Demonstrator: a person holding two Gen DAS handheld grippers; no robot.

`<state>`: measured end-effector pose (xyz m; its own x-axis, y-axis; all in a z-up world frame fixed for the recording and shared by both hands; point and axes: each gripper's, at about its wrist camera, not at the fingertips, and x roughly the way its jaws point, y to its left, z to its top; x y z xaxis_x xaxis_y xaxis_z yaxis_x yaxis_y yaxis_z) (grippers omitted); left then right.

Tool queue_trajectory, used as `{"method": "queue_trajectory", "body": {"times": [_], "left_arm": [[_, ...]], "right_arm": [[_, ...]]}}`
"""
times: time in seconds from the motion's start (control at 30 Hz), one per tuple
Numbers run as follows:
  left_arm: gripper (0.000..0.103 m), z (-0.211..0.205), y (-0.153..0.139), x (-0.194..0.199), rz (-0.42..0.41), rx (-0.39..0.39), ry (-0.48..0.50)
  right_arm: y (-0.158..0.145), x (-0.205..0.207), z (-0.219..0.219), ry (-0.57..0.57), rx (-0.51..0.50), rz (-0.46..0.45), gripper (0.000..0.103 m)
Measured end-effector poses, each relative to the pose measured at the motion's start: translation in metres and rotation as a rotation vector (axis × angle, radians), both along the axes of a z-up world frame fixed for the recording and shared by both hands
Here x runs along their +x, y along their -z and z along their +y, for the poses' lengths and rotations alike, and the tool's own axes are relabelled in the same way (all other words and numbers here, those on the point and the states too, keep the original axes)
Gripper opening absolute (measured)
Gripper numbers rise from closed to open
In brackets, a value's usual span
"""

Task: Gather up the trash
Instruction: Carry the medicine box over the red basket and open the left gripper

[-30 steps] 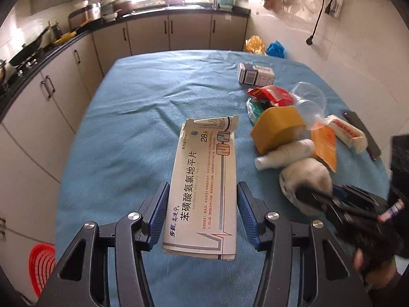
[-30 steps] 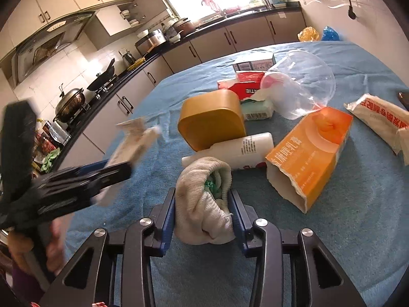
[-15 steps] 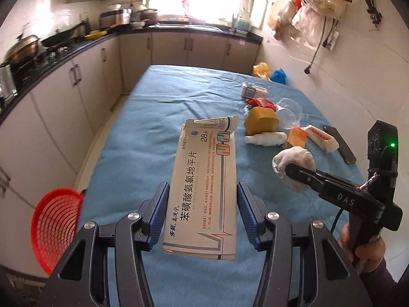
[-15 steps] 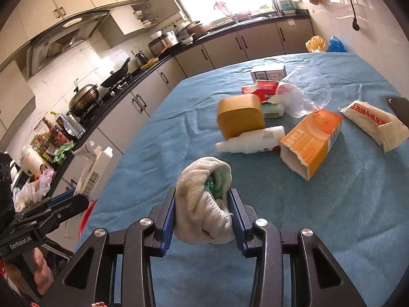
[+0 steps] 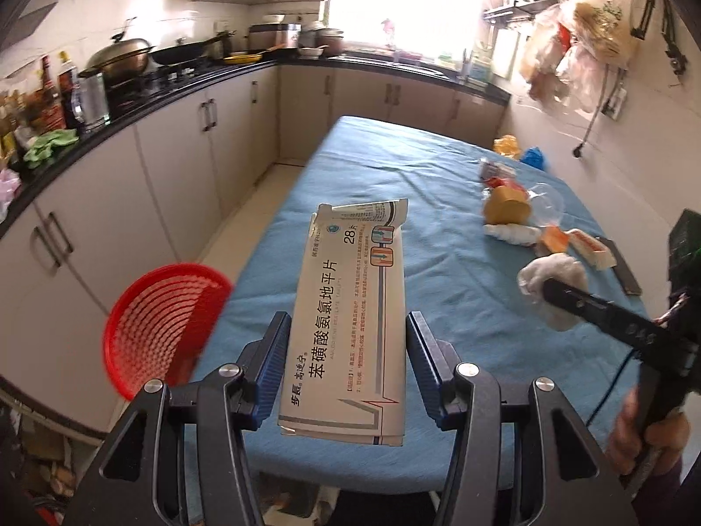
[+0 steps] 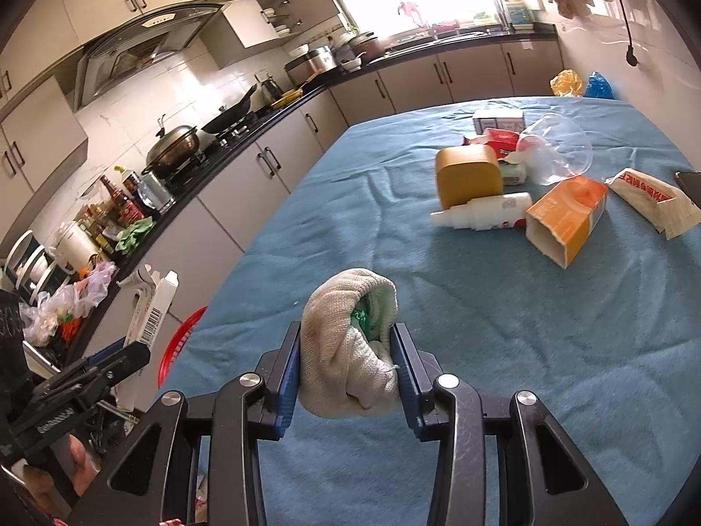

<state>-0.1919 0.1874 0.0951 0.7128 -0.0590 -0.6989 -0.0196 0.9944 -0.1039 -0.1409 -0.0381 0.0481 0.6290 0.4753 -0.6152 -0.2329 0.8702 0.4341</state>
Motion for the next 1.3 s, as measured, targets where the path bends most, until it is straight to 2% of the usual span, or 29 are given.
{"method": "queue_trajectory", "body": {"times": [0.33,0.67,0.77,0.9,0.97,1.03,1.1,1.3], "left_arm": [[0.052,0.051,0.019,-0.018,0.037,-0.018,-0.119],[0.052,0.100,0.037,-0.018,0.041,-0.051,-0.215],[0.041,0.113,0.047,-0.010,0.062,-0.073,-0.234],[0.039,0.124,0.057,-0.006,0.074,-0.148,-0.209],[0.046,0.122,0.057,-0.007,0.066,-0.159,-0.181],[0.067,0.119,0.057,-0.007,0.066,-0.165,-0.171],[0.077,0.114,0.057,-0.010,0.062,-0.155,-0.168],[0.079,0.074,0.067,-0.012,0.106,-0.033,-0.061]], "right_arm": [[0.001,-0.011,0.033,-0.067,-0.017,0.003,0.043],[0.004,-0.009,0.075,-0.147,-0.052,0.013,0.043],[0.007,-0.006,0.089,-0.167,-0.073,0.015,0.043],[0.014,0.000,0.104,-0.188,-0.085,0.035,0.043],[0.016,0.002,0.109,-0.196,-0.091,0.036,0.043],[0.017,0.005,0.116,-0.205,-0.097,0.039,0.043],[0.018,0.007,0.120,-0.213,-0.101,0.040,0.043],[0.026,0.013,0.128,-0.228,-0.097,0.056,0.043]]}}
